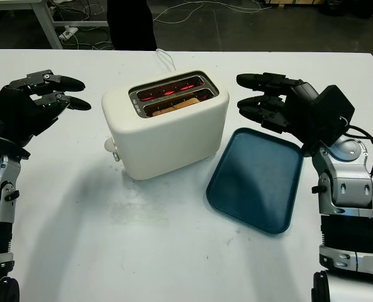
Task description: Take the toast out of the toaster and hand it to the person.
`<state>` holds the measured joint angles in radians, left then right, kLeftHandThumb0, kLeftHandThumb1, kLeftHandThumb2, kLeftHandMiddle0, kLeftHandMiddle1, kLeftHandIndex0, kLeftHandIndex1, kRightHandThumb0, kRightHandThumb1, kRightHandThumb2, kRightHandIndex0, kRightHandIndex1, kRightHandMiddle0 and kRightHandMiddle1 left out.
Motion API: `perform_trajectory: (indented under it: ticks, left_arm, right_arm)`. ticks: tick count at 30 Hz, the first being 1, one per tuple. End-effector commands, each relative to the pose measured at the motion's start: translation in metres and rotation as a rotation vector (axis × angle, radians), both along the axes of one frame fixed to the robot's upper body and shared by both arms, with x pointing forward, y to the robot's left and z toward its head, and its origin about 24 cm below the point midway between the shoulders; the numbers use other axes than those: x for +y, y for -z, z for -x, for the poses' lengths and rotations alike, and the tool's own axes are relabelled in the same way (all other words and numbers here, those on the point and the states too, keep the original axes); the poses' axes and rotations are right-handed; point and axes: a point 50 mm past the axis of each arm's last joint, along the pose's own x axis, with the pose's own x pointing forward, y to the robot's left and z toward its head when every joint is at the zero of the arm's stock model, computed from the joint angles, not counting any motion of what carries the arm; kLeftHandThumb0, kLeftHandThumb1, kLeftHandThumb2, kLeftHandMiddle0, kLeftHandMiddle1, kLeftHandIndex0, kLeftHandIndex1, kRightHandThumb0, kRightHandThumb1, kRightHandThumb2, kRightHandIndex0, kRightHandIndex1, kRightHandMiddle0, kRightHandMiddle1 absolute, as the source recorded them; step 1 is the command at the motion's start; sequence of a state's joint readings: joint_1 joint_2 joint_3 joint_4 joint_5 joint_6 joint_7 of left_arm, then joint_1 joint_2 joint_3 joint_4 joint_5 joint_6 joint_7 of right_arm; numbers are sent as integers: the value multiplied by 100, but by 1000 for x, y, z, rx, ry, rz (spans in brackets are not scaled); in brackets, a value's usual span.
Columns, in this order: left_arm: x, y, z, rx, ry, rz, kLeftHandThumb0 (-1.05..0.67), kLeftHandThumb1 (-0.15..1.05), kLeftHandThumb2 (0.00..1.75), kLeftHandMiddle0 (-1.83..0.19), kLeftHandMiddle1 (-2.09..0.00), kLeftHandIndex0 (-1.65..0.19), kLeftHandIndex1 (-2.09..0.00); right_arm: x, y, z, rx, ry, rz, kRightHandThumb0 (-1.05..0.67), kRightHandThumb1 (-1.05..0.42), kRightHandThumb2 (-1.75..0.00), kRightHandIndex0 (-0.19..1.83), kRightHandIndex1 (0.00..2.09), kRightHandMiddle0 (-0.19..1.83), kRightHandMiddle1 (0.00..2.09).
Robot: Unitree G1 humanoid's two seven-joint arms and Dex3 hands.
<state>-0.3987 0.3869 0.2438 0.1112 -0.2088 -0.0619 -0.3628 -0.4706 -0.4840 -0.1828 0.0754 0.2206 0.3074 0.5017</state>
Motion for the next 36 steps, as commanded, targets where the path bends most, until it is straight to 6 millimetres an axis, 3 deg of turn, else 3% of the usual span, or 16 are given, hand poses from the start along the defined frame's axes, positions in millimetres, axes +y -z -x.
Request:
perform_trajectory:
  ticks: [1,36]
  left_arm:
    - [3,-4,0,-13,-8,4,-105,87,0,-84,-73,-85,-56]
    - [2,-5,0,-18,-6,0,-105,88,0,-83,-72,-84,-57]
  right_arm:
    - [-1,-5,1,-13,3,11,-25,-90,0,42,85,73,7]
    - [-2,-4,1,-21,5,-10,-27,-88,0,45,84,75,7]
